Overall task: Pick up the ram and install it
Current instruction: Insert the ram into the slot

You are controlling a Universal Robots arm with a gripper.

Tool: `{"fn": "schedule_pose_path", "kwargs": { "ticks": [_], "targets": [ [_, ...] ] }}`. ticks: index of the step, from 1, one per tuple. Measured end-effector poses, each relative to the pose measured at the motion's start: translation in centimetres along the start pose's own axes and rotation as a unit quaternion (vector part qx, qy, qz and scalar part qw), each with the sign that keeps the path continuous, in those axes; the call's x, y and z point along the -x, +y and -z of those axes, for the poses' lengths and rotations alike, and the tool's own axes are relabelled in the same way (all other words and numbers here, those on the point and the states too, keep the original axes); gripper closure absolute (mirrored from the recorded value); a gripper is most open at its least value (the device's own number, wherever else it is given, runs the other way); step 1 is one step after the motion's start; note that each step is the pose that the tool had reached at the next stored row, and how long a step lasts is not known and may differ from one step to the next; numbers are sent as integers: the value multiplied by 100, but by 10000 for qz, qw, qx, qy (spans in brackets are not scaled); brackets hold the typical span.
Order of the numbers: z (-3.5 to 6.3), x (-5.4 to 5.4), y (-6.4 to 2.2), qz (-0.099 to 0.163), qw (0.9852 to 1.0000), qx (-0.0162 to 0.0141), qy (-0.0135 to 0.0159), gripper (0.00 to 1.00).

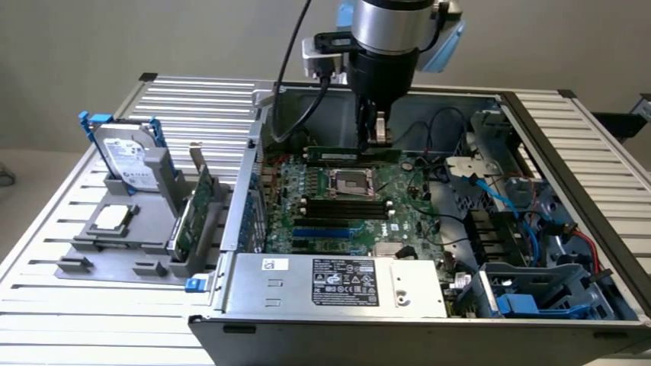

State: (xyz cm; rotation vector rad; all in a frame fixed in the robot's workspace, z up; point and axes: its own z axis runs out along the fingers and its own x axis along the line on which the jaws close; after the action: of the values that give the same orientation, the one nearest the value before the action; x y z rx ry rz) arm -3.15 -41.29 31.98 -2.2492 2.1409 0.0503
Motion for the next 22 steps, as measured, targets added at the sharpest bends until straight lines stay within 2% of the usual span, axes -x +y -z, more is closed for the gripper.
{"fn": "schedule_pose_path", "kwargs": {
  "ticks": [1, 4, 6, 22],
  "targets": [
    [-2, -2, 0, -15, 10000, 1, 30, 86],
    [-12, -5, 0, -24, 9999, 6, 145, 86],
    [-33, -7, -3, -23, 9998, 7, 192, 86],
    [-306, -21, -32, -23, 9995, 14, 305, 86]
  ]
}}
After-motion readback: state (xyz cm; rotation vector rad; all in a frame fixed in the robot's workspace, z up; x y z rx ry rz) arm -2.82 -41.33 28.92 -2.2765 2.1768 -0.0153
